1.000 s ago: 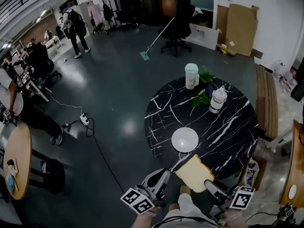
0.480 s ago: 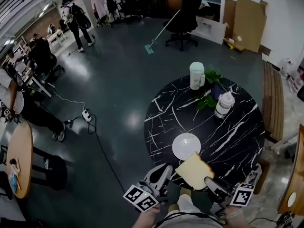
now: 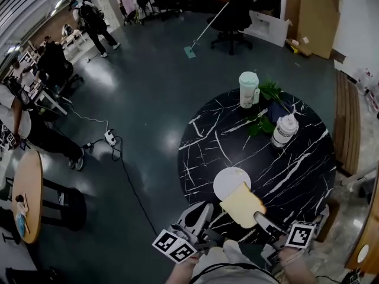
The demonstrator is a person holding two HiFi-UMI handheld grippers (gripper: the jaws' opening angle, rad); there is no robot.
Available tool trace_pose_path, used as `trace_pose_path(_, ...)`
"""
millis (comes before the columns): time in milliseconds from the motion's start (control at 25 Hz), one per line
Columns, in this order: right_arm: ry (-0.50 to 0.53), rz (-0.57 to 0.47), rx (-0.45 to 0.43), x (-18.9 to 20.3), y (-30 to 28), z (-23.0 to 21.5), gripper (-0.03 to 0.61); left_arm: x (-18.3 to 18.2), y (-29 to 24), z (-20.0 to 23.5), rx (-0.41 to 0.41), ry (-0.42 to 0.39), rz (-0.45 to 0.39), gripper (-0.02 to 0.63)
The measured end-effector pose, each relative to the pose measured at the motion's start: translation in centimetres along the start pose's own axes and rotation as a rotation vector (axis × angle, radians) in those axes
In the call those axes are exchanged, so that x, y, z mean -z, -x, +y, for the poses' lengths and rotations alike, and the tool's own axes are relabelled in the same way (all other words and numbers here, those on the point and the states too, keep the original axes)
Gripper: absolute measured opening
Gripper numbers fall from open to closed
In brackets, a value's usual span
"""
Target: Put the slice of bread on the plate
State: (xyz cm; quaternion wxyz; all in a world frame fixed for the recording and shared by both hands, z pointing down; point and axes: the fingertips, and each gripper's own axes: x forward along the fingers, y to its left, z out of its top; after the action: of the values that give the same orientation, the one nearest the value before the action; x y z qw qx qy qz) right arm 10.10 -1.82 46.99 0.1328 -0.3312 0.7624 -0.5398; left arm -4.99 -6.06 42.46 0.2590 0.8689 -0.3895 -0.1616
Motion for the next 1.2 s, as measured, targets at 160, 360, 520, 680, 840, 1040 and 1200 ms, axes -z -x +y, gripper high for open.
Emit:
trace_pose_path(160,-0.048,-0.008,0.003,-0.5,-1.5,-0.8,0.091,1.4,0.0,1.2,-0.025,0.013,0.038,0.008)
trace_pose_path(360,-0.078,-0.022,0.013,-1.1,-2.9,-2.2,0.091,3.8,-1.6,3.1,-0.012,0.047,0.069,0.008)
trace_pose_path(520,-0.085,-0.029,0.023,-1.2,-4.5,-3.7,0.091,4.5,-3.6,4.6,0.015,0.024,0.076,0.008)
trace_pose_path(680,-0.125,-0.024,0.045,-0.6,-5.9,-5.3,0.091,5.6,-4.7,5.6,0.019,0.039,0.079,0.008)
trace_pose_path(840,-0.149,-0.031,0.057,-0.6,-7.2,-6.6,0.091,6.4,-4.6,6.3,0.004,0.066,0.073,0.008)
trace_pose_path(1040,-0.182,-0.043,0.105,-0.9,-8.4,-8.7,0.091,7.9,-4.1,6.6,-0.004,0.100,0.085,0.008)
trace_pose_path(1200,-0.220,-0.070,0.116,-1.1,-9.4,-9.8,0.091,8.2,-4.0,6.4,0.011,0.112,0.081,0.008)
